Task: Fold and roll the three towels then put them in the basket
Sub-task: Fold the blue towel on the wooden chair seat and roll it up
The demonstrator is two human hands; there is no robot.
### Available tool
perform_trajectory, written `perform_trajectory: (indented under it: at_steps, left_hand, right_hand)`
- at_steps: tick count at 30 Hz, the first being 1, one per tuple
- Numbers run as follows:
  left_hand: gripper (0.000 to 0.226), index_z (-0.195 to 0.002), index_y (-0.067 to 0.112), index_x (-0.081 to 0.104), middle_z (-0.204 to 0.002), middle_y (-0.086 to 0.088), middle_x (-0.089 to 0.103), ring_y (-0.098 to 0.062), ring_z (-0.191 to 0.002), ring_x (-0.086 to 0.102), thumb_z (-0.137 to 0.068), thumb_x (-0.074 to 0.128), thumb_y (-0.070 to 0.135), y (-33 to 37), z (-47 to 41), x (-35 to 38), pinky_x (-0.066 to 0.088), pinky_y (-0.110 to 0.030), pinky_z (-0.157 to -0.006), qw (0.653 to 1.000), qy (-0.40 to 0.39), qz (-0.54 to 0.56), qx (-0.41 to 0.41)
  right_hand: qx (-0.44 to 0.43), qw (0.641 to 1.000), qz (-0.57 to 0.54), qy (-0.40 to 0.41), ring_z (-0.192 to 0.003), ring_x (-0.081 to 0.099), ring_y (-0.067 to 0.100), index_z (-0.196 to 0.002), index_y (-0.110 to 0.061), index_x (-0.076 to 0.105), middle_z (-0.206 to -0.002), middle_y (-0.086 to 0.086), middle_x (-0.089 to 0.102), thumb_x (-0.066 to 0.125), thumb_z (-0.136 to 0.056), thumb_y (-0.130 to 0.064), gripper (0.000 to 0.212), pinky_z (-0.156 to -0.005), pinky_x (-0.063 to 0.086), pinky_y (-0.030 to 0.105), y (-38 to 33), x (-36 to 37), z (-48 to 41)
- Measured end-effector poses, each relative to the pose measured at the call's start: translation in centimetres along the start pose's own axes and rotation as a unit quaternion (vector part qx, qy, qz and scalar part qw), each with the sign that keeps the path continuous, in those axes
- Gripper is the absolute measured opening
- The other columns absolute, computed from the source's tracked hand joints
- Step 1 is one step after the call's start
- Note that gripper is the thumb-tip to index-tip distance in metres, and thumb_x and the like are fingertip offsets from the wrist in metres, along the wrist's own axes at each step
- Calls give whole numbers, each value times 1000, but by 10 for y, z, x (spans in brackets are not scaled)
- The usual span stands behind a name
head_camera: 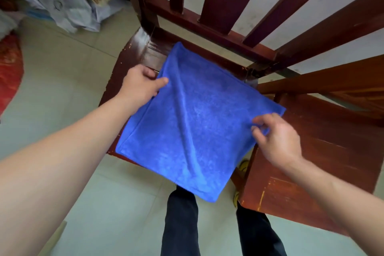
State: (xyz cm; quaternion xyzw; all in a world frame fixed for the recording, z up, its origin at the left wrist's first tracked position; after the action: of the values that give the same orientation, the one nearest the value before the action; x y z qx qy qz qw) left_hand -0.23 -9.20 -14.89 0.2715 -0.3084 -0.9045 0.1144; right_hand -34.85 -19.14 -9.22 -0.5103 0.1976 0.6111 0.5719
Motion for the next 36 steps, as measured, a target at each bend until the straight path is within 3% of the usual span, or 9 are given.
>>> perform_trajectory:
  at_steps: [4,8,10,13,17,22,27,31,36]
  left_hand:
    - [36,-78,20,54,-76,-12,66,-29,-73,65,-63,86,30,-55,36,-18,55,-44,-79,996,-18,-75,-48]
    - [34,-71,17,55,-65,-4,60,-25,-67,56,-67,85,31,-92,63,-22,46,-34,-68,981,-36,-181,-59]
    - [31,-65,15,53,-60,-5,53,-21,-64,48,-73,81,23,-103,70,-22,39,-31,-66,985,-53,-158,-55]
    - [31,-62,16,50,-61,-9,50,-18,-60,42,-81,74,14,-111,74,-36,35,-30,-60,996,-13,-62,-57]
    - [33,-60,15,48,-56,-4,45,-12,-46,41,-85,69,12,-129,84,-50,38,-20,-41,993,38,-94,-67]
    - [28,-64,13,53,-73,-13,59,-40,-86,61,-84,69,23,-137,86,-47,53,-44,-82,979,77,-183,-51]
    - [29,-85,11,62,-101,-13,53,-33,-97,51,-77,75,36,-128,116,-40,43,-37,-76,944,148,-289,56]
    - [44,-53,16,39,-53,2,39,-24,-54,37,-72,79,21,-134,113,-40,28,-30,-50,972,118,-201,18]
    - [36,-59,19,46,-67,-1,53,-20,-65,52,-70,77,3,-137,114,-45,46,-30,-64,995,83,-27,-40]
  right_hand:
    - [196,968,-153,-35,-66,65,12,-73,-20,65,-65,-10,67,69,-76,-18,5,-62,46,28,17,57,54]
    - [448,823,-340,-86,-66,55,20,-90,-15,62,-81,1,65,73,-79,-23,18,-64,48,36,39,133,138]
    - [487,750,-424,-143,-75,55,16,-108,-20,61,-93,-3,60,74,-80,-34,33,-60,47,30,28,163,172]
    - [495,693,-493,-179,-81,67,11,-112,-25,62,-100,-9,72,75,-79,-37,38,-71,54,34,14,180,191]
    - [495,681,-515,-165,-88,68,13,-122,-27,55,-103,-5,72,78,-78,-31,49,-70,53,34,15,180,194]
    - [477,667,-534,-207,-92,68,16,-108,-25,65,-112,1,72,79,-76,-27,35,-82,53,39,17,184,188]
    - [484,669,-539,-167,-93,64,15,-98,-18,70,-104,0,71,82,-73,-28,30,-74,54,32,28,186,197]
    - [467,655,-580,-130,-112,62,21,-107,-14,68,-115,4,70,77,-78,-27,33,-72,54,33,34,177,210]
    - [410,691,-594,-38,-72,71,17,-90,-13,63,-88,2,74,74,-84,-22,15,-48,48,23,25,153,214]
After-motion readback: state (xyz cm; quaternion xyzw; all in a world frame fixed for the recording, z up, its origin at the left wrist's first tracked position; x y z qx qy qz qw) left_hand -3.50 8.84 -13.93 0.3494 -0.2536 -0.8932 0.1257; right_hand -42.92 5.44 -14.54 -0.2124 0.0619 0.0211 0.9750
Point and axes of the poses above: each hand's wrist, its own z-axis away from the middle knuckle, its own x-axis out of the palm, y = z × x, the point moved 6 cm from there along -z, towards the middle knuckle
